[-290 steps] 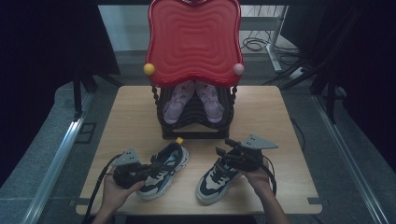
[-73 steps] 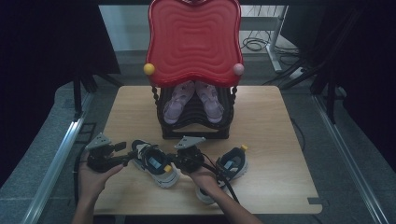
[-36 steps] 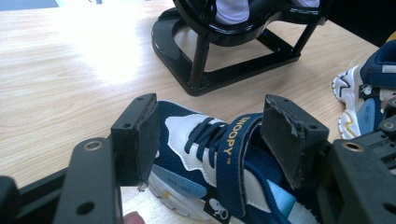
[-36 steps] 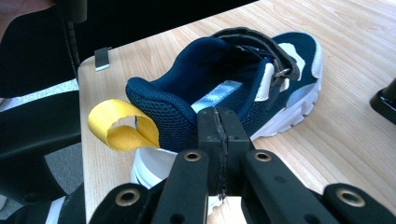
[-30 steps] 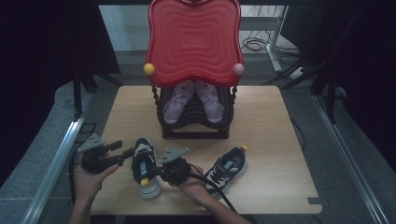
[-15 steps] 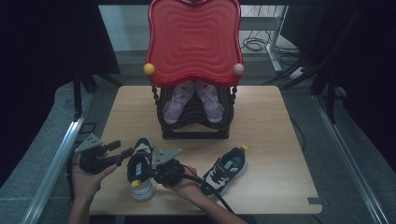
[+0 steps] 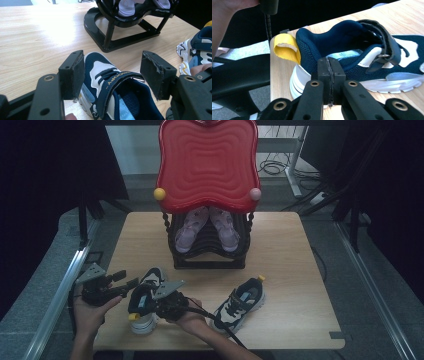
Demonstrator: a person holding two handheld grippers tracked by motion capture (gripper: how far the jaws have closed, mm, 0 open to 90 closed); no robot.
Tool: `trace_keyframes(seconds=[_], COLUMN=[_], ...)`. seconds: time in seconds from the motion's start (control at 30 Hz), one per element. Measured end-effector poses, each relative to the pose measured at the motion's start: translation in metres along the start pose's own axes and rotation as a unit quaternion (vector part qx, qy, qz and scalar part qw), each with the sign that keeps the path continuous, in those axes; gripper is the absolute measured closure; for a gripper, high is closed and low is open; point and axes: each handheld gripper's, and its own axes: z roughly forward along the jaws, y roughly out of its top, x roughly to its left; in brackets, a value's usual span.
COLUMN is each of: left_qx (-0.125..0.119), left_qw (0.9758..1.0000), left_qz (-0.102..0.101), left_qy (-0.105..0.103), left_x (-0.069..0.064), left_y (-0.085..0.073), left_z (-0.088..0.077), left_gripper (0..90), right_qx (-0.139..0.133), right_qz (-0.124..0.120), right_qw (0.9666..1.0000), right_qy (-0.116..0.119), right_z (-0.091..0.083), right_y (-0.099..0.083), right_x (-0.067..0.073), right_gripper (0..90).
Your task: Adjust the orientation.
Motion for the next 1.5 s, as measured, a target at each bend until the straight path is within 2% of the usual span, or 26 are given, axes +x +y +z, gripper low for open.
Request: trace_keyframes(seconds=[0.4, 0.6, 0.93, 1.03, 1.27, 1.5], left_qx=[0.005, 0.001, -0.002, -0.002, 0.0, 0.002], left_qw=[1.0, 1.0, 1.0, 1.0, 1.0, 1.0], left_qz=[0.001, -0.001, -0.005, -0.004, -0.002, -0.004], left_qy=[0.0, 0.002, 0.006, 0.006, 0.004, 0.002], left_x=[0.001, 0.003, 0.005, 0.005, 0.003, 0.006], left_y=[-0.001, -0.001, -0.002, -0.003, -0.002, -0.002], left_z=[0.001, -0.001, -0.005, -0.007, -0.004, -0.003], left_gripper=[36.5, 36.5, 36.5, 36.5, 36.6, 36.6], right_qx=[-0.004, 0.0, 0.002, -0.002, -0.018, -0.027], right_qz=[0.007, 0.002, -0.005, -0.008, 0.002, 0.02], right_qw=[0.9997, 0.9996, 0.9996, 0.9995, 0.9998, 0.999], right_qy=[0.021, 0.028, 0.027, 0.032, -0.004, -0.029], right_z=[0.015, 0.023, 0.029, 0.019, -0.025, -0.058], right_y=[-0.001, -0.001, -0.001, -0.002, -0.01, -0.027], right_x=[0.007, 0.011, 0.015, 0.014, 0.0, -0.009], right_gripper=[89.0, 88.9, 88.3, 88.3, 88.3, 88.3])
